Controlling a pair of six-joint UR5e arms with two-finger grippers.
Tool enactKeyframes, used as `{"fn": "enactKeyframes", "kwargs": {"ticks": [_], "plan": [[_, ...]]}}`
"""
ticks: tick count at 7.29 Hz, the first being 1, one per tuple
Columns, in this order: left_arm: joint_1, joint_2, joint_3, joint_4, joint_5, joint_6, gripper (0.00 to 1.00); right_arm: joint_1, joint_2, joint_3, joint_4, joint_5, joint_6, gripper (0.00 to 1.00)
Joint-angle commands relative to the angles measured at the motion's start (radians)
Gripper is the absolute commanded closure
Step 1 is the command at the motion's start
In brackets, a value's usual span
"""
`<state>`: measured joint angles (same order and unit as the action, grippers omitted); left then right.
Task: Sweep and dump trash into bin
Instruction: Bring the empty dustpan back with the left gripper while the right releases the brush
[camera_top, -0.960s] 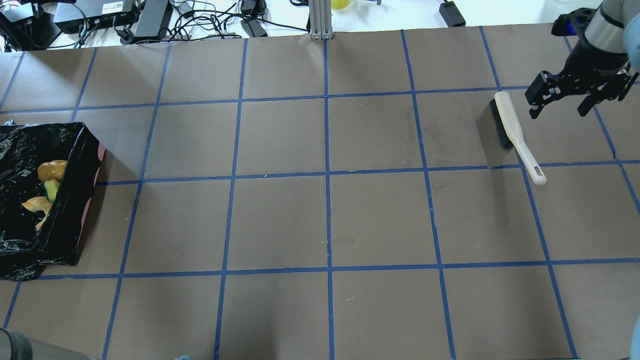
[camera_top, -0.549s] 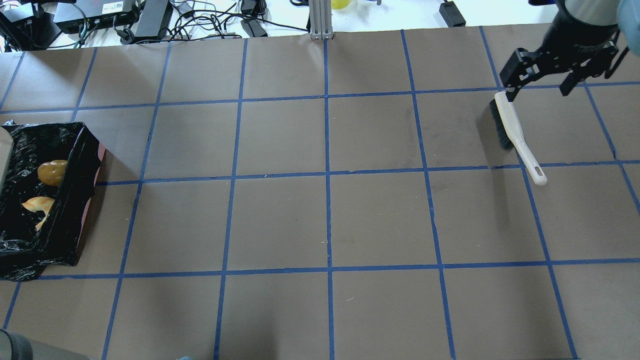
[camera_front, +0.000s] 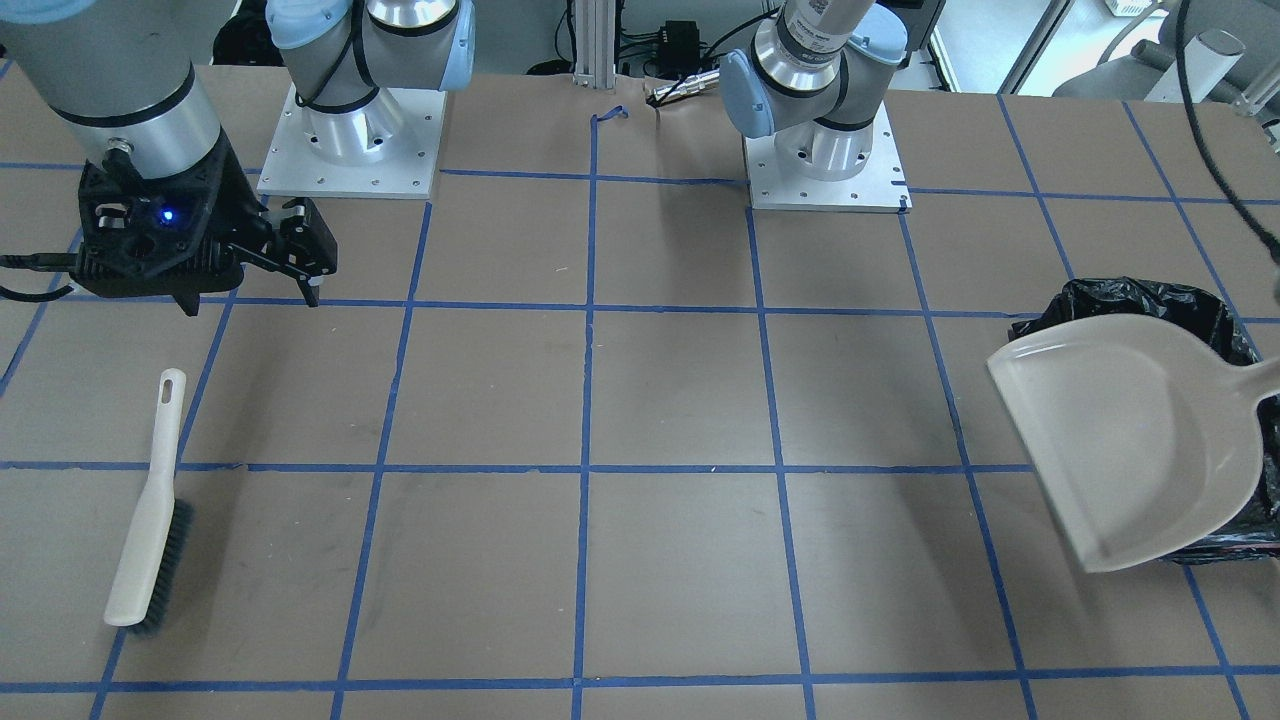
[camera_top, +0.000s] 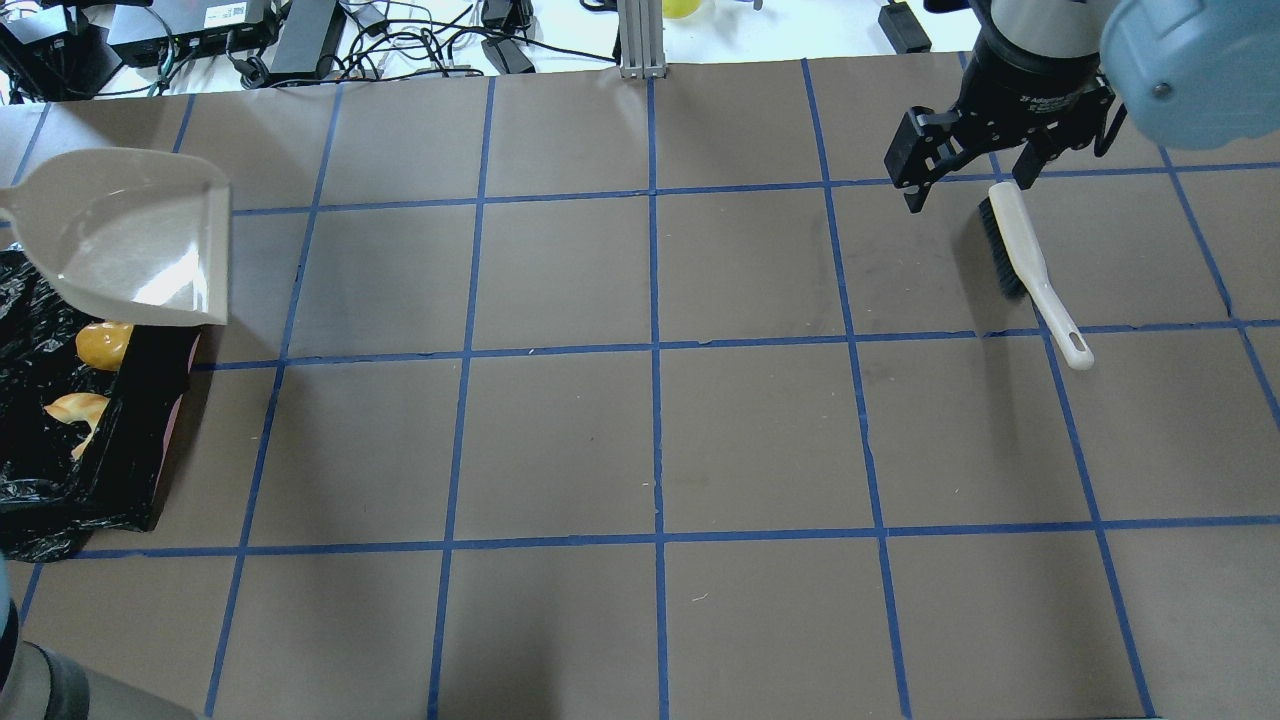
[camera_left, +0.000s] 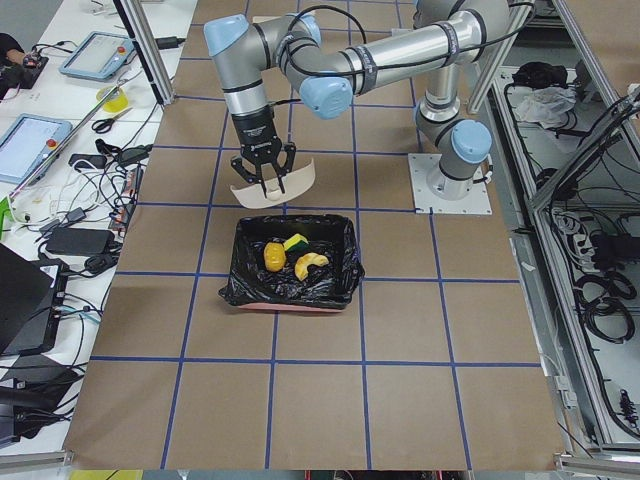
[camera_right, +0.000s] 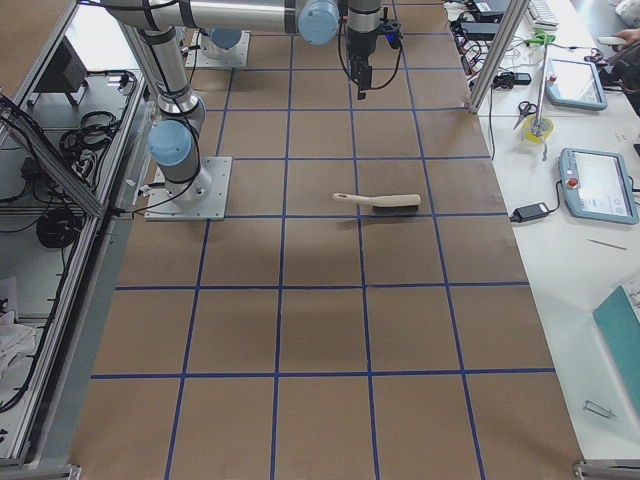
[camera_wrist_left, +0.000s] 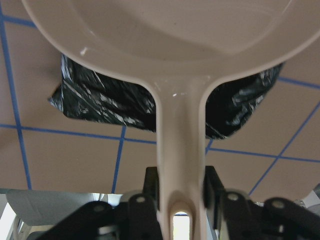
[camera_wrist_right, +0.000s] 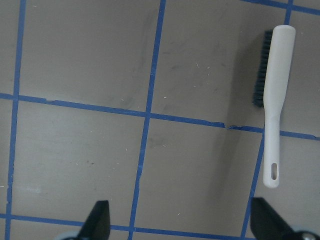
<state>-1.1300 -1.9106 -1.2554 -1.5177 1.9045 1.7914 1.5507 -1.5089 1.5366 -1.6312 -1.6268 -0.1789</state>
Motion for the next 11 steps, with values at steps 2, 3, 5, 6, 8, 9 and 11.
{"fn": "enactKeyframes", "kwargs": {"ticks": [2, 3, 5, 6, 8, 9, 11], "plan": [[-0.068, -0.155, -0.086, 0.248, -0.368, 0.006, 1.0, 0.009, -0.023, 0.008, 0.002, 0.134, 0.002, 0.0], [-0.092, -0.209, -0.114, 0.334, -0.408, 0.006, 1.0, 0.009, -0.022, 0.011, 0.002, 0.124, 0.002, 0.0], [-0.177, -0.258, -0.116, 0.398, -0.413, 0.026, 1.0, 0.008, -0.022, 0.011, 0.004, 0.116, 0.002, 0.0], [-0.226, -0.266, -0.114, 0.418, -0.409, 0.025, 1.0, 0.008, -0.025, 0.013, 0.005, 0.116, 0.002, 0.0], [-0.251, -0.281, -0.121, 0.476, -0.4, 0.026, 1.0, 0.009, -0.025, 0.014, 0.005, 0.113, 0.004, 0.0], [-0.251, -0.283, -0.127, 0.459, -0.337, 0.037, 1.0, 0.008, -0.025, 0.014, 0.005, 0.113, 0.004, 0.0], [-0.244, -0.281, -0.122, 0.383, -0.328, 0.039, 1.0, 0.008, -0.025, 0.014, 0.005, 0.111, 0.006, 0.0]]}}
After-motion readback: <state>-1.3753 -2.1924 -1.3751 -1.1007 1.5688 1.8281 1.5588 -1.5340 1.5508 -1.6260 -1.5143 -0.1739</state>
